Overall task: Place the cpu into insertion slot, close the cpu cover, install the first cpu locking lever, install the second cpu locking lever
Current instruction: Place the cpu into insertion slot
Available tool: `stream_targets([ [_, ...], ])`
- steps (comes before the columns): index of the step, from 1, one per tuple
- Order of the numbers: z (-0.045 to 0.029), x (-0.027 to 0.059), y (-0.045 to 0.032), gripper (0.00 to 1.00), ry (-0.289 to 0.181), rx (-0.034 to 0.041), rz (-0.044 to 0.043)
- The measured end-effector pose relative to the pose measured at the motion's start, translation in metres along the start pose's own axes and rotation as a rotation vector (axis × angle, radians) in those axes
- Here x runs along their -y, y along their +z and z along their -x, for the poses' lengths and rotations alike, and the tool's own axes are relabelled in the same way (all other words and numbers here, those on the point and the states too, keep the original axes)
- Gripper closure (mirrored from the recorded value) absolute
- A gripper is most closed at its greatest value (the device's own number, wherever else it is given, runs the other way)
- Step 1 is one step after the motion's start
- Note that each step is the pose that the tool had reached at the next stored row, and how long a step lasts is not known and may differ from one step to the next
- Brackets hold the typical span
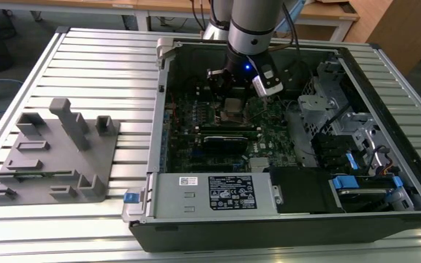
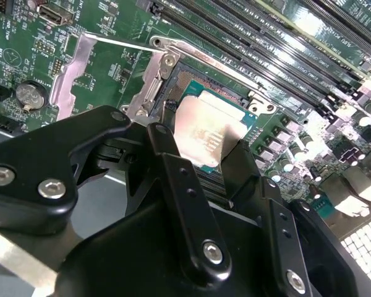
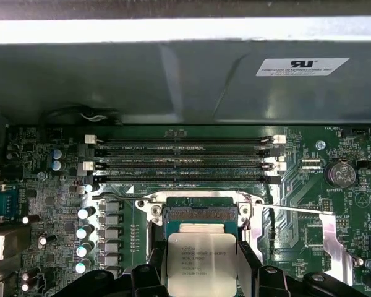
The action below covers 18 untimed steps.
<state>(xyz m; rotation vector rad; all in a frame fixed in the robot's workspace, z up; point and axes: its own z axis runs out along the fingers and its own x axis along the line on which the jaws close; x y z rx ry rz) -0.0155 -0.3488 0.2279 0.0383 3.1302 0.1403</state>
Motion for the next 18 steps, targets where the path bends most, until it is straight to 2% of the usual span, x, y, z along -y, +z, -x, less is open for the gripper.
stream_targets([
  [4,0.0000,0.0000,0.0003,0.46,0.005,0.0007,0.0002],
  [18,0.0000,0.0002,0.0026,0.46,0.254,0.0230,-0.0015],
])
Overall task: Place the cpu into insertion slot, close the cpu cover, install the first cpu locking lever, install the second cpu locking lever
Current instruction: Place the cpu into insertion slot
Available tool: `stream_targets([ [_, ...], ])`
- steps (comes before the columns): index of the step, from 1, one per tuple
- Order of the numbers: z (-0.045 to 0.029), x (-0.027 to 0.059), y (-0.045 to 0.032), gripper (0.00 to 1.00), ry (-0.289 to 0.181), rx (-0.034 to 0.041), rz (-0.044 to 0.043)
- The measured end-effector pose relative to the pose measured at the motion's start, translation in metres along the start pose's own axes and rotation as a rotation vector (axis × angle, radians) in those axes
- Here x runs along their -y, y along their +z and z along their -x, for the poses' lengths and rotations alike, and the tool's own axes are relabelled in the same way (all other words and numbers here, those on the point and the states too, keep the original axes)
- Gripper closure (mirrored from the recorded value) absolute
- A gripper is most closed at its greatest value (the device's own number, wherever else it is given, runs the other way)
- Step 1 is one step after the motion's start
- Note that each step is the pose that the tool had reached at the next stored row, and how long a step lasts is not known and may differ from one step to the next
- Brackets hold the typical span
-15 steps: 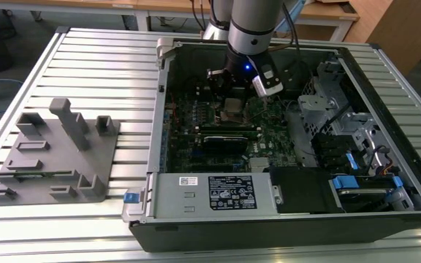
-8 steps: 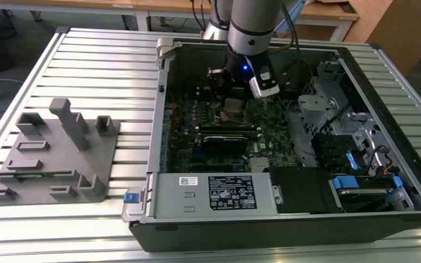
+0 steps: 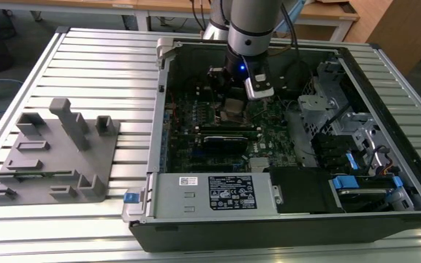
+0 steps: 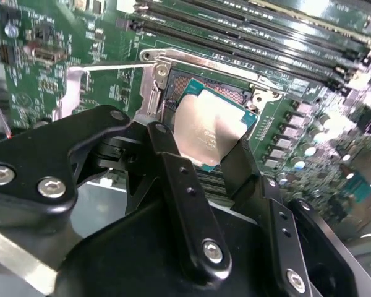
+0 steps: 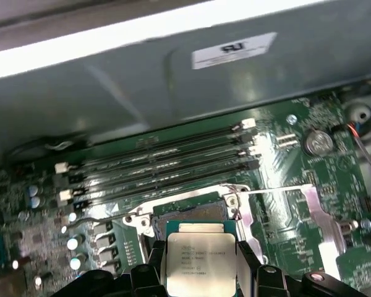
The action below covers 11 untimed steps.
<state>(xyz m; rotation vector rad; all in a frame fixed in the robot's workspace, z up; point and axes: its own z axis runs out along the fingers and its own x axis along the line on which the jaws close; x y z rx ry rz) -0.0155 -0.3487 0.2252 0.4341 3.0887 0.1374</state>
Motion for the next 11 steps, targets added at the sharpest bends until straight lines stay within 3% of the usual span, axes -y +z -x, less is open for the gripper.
stream_targets([
  [3,0.0000,0.0000,0.0002,0.46,0.049,0.0045,-0.0003],
  [11,0.0000,0.0000,0.0002,0.46,0.056,0.0050,-0.0003],
])
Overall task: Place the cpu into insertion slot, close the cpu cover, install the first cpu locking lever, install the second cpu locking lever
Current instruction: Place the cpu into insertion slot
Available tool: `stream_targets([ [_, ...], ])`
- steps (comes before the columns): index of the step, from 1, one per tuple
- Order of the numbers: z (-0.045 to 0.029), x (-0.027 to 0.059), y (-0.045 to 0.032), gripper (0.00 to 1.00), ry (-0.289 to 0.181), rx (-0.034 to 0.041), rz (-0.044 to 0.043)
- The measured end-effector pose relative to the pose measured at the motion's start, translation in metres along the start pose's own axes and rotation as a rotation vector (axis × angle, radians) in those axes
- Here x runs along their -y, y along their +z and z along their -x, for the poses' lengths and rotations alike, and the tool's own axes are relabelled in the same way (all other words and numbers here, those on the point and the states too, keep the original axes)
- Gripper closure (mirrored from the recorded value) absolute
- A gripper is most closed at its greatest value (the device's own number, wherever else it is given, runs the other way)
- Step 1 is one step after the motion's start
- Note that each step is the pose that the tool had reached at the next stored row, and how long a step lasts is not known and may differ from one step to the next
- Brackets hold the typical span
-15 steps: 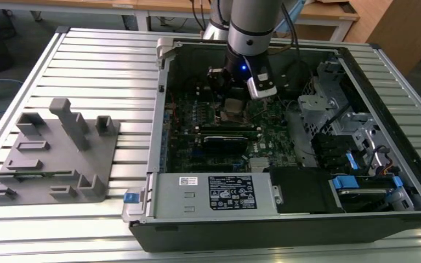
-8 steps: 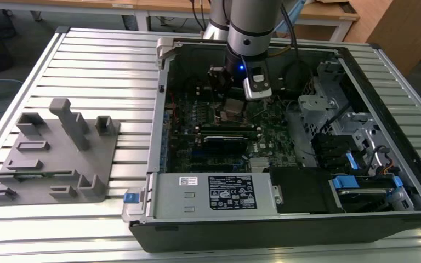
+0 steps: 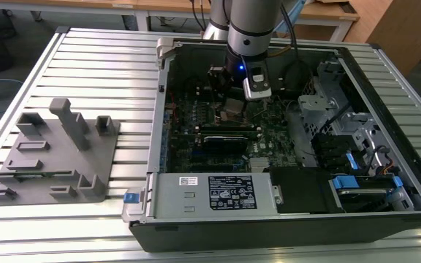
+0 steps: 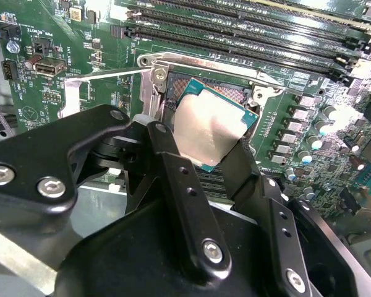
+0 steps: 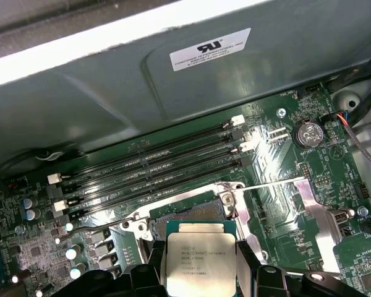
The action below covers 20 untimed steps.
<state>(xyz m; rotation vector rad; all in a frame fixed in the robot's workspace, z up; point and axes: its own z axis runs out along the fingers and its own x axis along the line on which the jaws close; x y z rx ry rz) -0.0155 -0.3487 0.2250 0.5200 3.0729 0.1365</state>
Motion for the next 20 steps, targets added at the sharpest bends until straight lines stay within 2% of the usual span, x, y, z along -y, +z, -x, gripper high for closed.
stream_targets([
  [8,0.0000,0.0000,0.0000,0.46,0.005,0.0005,0.0000],
  [20,0.0000,0.0001,0.0012,0.46,0.196,0.0177,-0.0014],
])
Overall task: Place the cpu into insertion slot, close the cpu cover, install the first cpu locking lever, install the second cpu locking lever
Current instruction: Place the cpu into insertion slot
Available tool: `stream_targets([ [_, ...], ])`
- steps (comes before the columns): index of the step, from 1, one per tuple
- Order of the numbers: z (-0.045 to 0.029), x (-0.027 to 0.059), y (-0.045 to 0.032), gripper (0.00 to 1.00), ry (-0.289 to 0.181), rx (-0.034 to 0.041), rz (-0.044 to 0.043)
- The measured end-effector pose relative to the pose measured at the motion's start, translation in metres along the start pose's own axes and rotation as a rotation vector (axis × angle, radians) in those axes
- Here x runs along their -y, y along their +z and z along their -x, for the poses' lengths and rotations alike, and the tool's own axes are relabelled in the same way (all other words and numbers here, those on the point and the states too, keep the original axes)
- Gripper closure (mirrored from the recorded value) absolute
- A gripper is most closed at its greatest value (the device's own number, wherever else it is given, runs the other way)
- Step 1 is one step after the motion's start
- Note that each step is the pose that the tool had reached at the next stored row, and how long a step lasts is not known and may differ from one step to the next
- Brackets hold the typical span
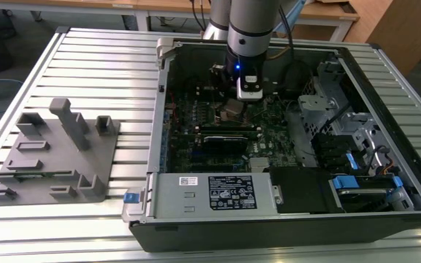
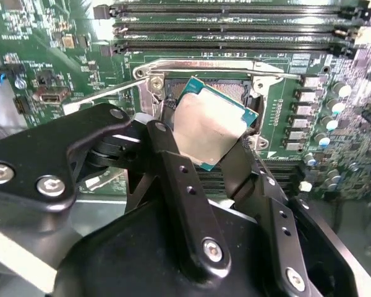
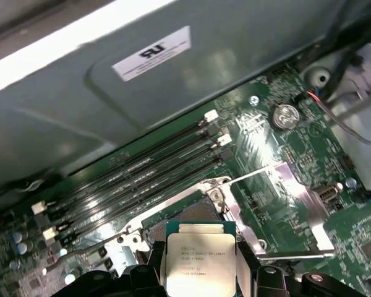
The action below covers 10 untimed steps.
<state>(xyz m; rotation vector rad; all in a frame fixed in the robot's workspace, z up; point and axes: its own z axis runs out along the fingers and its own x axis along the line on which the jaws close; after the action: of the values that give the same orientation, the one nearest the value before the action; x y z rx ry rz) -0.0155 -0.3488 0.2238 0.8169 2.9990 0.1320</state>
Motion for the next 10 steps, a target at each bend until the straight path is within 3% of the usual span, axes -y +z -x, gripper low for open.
stream_targets([
  [10,0.0000,0.0001,0.0011,0.46,0.151,0.0136,-0.0011],
])
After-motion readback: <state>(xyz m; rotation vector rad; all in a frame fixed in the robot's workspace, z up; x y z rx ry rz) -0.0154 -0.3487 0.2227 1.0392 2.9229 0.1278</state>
